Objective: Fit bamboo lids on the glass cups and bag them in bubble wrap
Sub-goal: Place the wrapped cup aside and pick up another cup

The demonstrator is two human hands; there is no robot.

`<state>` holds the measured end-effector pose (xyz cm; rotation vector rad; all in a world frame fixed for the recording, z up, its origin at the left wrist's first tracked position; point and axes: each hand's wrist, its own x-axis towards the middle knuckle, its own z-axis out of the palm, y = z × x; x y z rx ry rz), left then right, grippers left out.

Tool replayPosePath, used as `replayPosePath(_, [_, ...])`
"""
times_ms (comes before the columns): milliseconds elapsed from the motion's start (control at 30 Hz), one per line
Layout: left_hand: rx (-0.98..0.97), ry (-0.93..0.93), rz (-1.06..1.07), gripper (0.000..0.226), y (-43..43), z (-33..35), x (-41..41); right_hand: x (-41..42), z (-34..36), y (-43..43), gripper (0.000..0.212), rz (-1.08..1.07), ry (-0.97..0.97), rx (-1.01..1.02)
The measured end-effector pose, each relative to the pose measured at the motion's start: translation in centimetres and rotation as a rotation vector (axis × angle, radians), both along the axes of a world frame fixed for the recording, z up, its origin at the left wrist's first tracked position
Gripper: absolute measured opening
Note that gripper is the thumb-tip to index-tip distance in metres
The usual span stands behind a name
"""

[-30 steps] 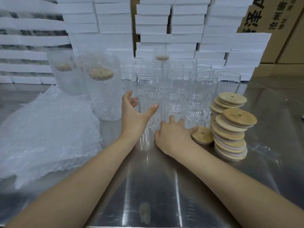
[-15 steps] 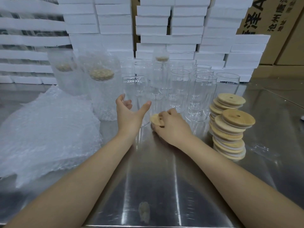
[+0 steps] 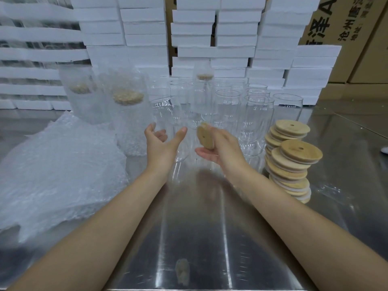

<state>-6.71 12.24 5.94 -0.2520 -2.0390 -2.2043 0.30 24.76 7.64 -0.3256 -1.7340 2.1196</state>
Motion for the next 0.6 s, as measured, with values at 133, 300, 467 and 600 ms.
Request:
replayPosePath(133, [0.017, -0.024, -0.003, 0.084, -0.2, 0.2, -0.1, 0.9, 1.3, -0.1, 0.052, 0.386, 0.144, -0.678])
replayPosePath(300, [-0.027, 0.006, -0.016, 0.079, -0.2, 0.3, 0.3, 1.3, 1.3, -0.8, 0.054, 0.551, 0.184, -0.872])
replayPosePath(467, [-0.084, 0.031, -0.050, 0.075, -0.2, 0.4, 0.6, 1.5, 1.2, -0.9, 0.061, 0.574, 0.195, -0.842])
replayPosePath(600, [-0.065, 0.001, -0.053, 0.074, -0.3, 0.4, 0.5, 1.4, 1.2, -1.4, 0.063, 0.483, 0.291, -0.633])
